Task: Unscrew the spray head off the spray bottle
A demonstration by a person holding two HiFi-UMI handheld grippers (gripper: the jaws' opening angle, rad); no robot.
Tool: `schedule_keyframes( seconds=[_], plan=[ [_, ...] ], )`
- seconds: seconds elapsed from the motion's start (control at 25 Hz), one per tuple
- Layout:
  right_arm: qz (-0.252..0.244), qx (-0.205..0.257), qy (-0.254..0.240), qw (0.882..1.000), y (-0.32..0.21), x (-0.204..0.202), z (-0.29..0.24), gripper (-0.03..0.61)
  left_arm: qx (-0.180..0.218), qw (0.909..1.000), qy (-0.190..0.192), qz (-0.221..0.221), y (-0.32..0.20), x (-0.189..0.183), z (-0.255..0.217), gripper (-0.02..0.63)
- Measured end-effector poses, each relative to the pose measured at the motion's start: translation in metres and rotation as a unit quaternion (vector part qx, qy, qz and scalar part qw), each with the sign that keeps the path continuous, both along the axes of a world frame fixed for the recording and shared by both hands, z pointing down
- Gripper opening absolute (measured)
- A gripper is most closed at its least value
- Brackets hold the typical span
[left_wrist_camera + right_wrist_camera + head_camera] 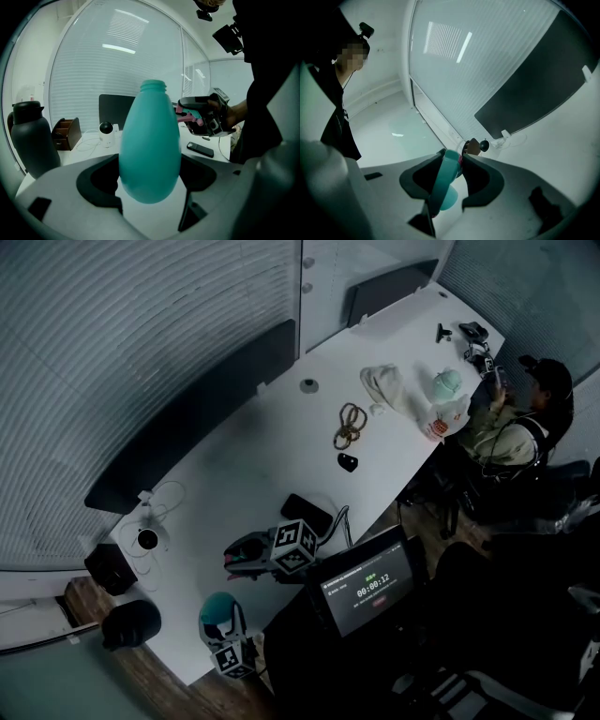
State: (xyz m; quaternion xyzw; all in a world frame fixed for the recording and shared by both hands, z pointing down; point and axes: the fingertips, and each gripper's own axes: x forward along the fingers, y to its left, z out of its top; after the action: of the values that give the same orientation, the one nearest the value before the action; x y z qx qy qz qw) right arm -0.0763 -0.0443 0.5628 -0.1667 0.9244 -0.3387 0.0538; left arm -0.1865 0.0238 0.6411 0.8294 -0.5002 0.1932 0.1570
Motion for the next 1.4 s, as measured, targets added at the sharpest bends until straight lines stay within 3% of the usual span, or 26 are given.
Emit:
schedule_keyframes(
  seconds=[0.6, 0.84, 1.2, 1.4],
  plan=[
    [-0.016, -0.042, -0.015, 0.999, 0.003, -0.002, 0.009, 0.127, -0.035, 0.9993, -0.016, -0.005, 0.007, 0.000, 0.030, 0.373],
    [-0.003, 0.029, 0.066, 0.997, 0.001, -0.006, 0.023, 0.127, -0.043, 0.9988, -0.024, 0.006, 0.005, 0.002, 0.042, 0.373],
    [0.010, 0.009, 0.078, 0.997, -0.004, 0.006, 0.028, 0.127, -0.038, 0.9984, -0.029, 0.031, -0.012, 0.012, 0.060, 0.373],
    [0.032, -0.008, 0.057, 0.998, -0.002, 0.013, 0.029, 0.127, -0.051, 0.9955, -0.057, 0.056, -0.018, 0.017, 0.055, 0.373]
  ],
)
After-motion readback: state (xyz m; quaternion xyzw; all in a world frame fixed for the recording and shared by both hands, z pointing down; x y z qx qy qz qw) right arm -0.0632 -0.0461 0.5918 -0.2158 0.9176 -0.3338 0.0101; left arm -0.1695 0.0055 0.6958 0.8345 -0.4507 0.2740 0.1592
